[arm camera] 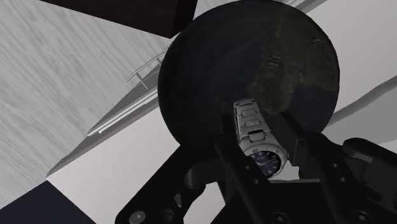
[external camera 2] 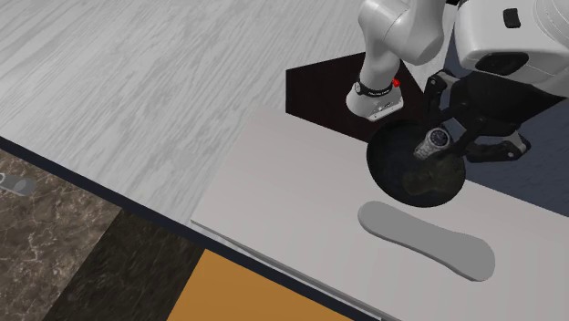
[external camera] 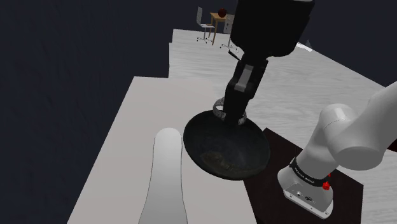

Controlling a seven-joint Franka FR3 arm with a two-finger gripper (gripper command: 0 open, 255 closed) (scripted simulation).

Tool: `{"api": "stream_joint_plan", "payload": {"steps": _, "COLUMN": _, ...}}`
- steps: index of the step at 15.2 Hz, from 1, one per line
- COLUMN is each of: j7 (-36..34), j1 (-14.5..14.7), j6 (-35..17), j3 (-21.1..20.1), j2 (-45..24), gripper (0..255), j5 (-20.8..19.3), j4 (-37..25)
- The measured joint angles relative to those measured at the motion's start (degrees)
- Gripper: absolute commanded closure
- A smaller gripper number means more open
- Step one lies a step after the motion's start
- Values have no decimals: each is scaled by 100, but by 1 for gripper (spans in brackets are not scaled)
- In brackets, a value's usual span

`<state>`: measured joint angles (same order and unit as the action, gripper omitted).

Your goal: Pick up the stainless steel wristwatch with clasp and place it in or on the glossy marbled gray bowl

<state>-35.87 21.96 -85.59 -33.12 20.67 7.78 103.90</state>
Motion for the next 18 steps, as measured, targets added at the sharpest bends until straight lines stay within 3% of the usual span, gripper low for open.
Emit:
{"api": "stream_joint_plan", "payload": {"steps": 8, "j7": 51, "j1": 46, "j6": -560, "j3": -10, "j2": 151, "gripper": 255, "j5": 80, "j4": 698}}
{"api": "stream_joint_plan", "payload": {"steps": 14, "j7": 50, "j1": 50, "j6": -604, "j3": -14, "j2": 162, "gripper": 255, "j5": 87, "j4": 749}}
{"api": "stream_joint_plan", "payload": {"steps": 15, "j7": 50, "j1": 50, "j6": -604, "j3": -14, "j2": 162, "gripper": 0, "j5": 87, "j4": 749}}
{"api": "stream_joint_plan", "payload": {"steps": 18, "j7": 50, "j1": 50, "j6": -604, "j3": -14, "j2": 162, "gripper": 0, "j5": 87, "j4": 749}}
